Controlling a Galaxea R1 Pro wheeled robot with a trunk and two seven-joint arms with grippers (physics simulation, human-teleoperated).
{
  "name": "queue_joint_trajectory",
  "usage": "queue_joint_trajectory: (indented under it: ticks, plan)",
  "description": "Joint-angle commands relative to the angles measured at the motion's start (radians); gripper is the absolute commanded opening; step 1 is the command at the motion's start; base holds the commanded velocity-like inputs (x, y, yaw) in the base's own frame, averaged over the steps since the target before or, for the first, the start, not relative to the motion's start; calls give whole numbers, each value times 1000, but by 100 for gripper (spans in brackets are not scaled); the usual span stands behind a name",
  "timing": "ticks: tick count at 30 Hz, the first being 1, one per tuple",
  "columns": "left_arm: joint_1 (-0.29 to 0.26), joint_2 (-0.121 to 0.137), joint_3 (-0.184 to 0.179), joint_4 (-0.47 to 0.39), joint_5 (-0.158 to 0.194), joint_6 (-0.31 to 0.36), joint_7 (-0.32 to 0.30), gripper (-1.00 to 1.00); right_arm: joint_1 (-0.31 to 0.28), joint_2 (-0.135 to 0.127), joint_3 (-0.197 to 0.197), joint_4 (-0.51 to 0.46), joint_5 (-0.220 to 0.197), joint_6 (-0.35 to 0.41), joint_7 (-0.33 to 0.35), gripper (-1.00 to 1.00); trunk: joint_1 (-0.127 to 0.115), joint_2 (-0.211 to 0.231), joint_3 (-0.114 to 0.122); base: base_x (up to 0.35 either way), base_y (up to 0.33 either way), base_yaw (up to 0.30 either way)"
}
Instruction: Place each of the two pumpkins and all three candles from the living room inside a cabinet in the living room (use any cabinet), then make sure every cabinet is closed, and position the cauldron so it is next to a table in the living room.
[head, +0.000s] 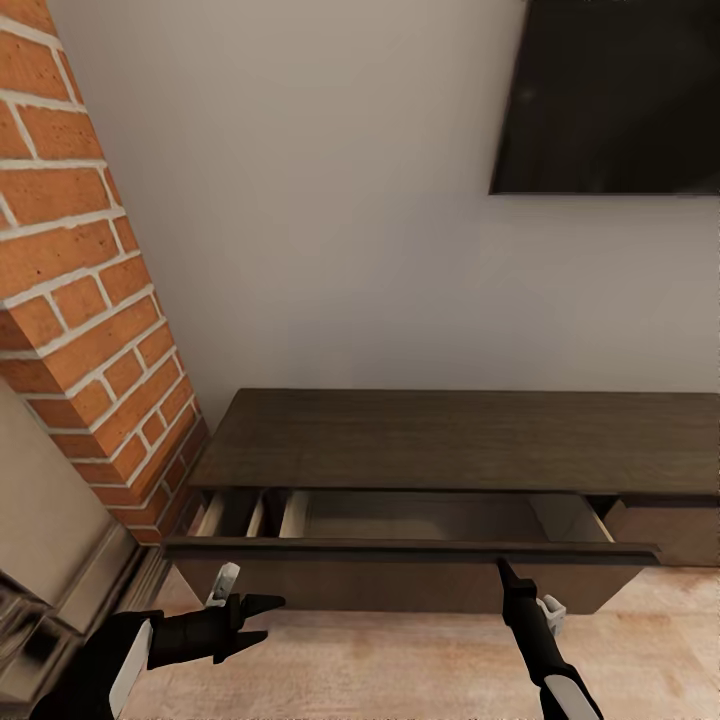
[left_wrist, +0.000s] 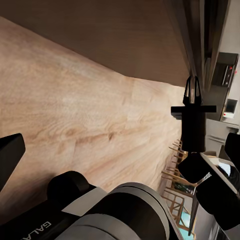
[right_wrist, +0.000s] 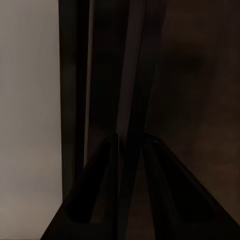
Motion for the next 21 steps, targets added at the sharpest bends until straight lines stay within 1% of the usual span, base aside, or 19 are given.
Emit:
queue_joint_trajectory:
  ticks: [1, 5, 11, 17, 21]
  plan:
    - [0, 0, 0, 0, 0, 0, 0, 100, 0, -1, -9, -2, -17, 3, 9, -100, 0, 0, 0, -32, 0, 0]
    - [0, 0, 0, 0, 0, 0, 0, 100, 0, -1, -9, -2, -18, 4, 8, -100, 0, 0, 0, -82, 0, 0]
    - [0, 0, 0, 0, 0, 0, 0, 100, 0, -1, -7, -2, -19, 1, 9, -100, 0, 0, 0, -159, 0, 0]
    - [0, 0, 0, 0, 0, 1, 0, 100, 0, -1, -8, -2, -20, 0, 9, -100, 0, 0, 0, -223, 0, 0]
    - [0, 0, 0, 0, 0, 1, 0, 100, 0, -1, -8, -2, -20, 1, 9, -100, 0, 0, 0, -93, 0, 0]
